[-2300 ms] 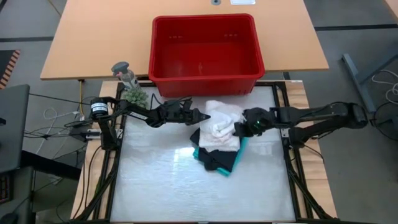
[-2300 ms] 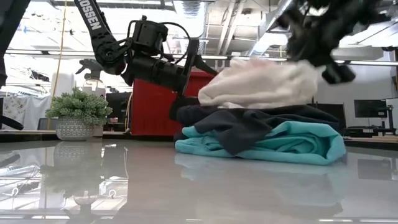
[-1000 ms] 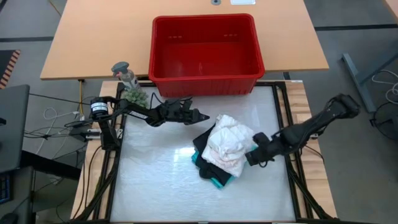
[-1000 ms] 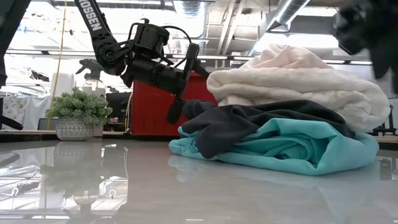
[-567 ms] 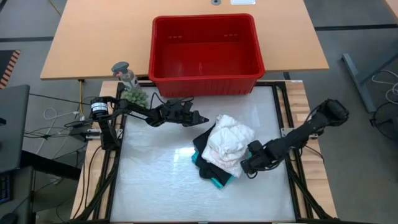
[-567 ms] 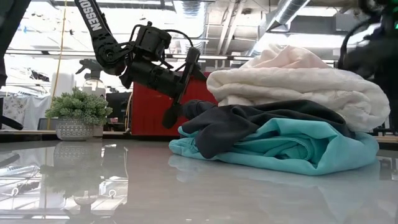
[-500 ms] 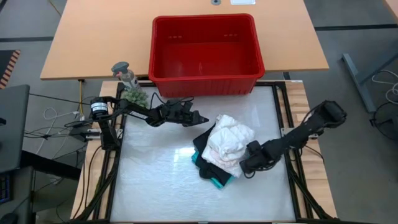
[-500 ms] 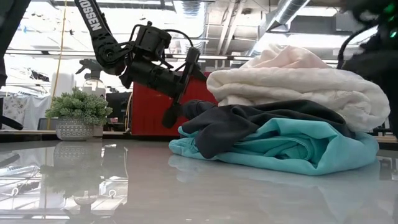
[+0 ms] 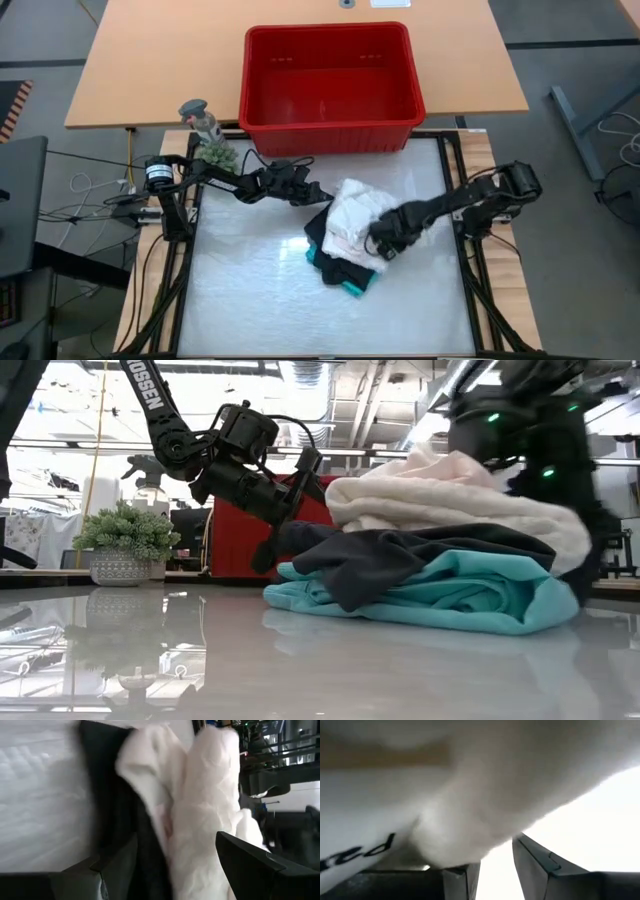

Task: Fold Laundry from Bin
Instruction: Put the clothes into the red organizer bin

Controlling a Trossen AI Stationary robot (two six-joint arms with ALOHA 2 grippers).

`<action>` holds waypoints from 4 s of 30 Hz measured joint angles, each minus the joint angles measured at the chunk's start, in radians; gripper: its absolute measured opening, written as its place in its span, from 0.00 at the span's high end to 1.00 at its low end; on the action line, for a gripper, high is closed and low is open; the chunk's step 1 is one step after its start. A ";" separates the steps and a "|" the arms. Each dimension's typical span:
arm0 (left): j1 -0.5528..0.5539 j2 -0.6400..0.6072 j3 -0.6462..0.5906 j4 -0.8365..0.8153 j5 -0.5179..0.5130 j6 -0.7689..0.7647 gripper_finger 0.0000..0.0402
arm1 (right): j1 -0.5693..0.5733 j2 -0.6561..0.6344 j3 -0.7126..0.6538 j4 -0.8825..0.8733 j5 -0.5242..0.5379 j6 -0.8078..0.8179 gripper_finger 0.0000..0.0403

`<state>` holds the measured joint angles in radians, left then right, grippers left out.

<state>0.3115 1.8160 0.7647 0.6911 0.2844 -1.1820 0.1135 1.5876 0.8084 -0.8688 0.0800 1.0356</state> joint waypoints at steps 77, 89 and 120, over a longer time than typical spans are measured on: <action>0.150 -0.347 0.010 -0.179 0.498 0.045 0.35 | -0.068 -0.952 -0.053 -0.041 0.187 -0.272 0.32; 0.084 -0.600 0.010 -0.310 0.288 0.147 0.35 | -0.068 -0.995 -0.053 -0.045 0.188 -0.281 0.29; -0.010 -0.550 0.050 -0.654 0.157 0.269 0.01 | -0.066 -0.978 -0.255 0.163 0.182 0.208 0.29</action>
<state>0.3012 1.2661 0.8143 0.0371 0.4414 -0.9132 0.0472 0.6098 0.5538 -0.7053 0.2615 1.2436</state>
